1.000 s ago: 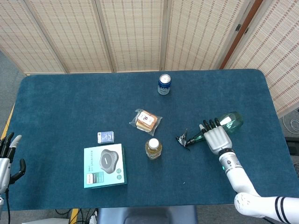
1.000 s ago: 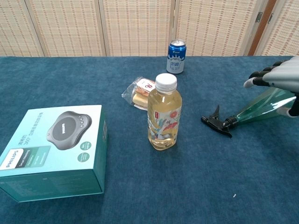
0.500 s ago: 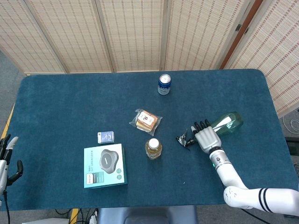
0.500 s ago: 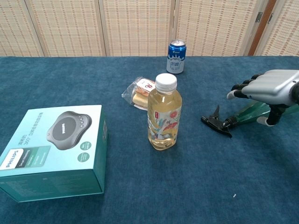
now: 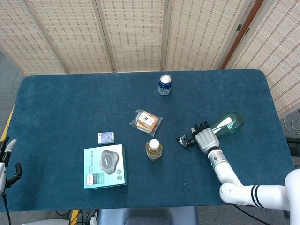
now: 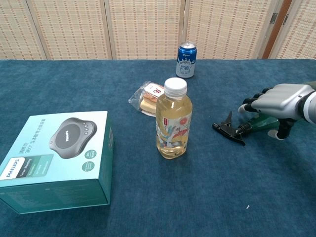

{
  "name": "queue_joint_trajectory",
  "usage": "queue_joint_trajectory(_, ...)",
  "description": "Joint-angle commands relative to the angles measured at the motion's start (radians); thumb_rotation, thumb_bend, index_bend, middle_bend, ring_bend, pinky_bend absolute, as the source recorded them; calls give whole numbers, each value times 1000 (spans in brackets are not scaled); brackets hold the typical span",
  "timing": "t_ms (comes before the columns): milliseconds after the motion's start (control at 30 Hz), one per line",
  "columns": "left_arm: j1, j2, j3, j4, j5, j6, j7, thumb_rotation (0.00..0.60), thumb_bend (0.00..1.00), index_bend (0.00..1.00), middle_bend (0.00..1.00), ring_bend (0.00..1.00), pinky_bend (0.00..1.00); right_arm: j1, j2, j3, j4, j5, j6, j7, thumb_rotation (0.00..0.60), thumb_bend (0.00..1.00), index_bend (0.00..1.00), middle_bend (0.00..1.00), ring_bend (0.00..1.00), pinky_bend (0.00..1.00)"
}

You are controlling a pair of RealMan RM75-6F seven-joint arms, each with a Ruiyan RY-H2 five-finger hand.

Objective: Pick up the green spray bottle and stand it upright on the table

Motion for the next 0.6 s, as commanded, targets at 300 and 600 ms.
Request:
queue_joint_trajectory(300, 4, -10, 2, 21, 4, 2, -13, 600, 586, 45, 0, 0, 0, 22, -22, -18, 30, 7, -6, 33, 600, 378, 78, 11, 0, 0)
queue_joint_trajectory(600, 7, -20, 4, 41, 5, 0, -27, 600, 586, 45, 0, 0, 0, 24, -37, -30, 56, 0, 3, 60, 600, 436, 234, 208, 31, 89)
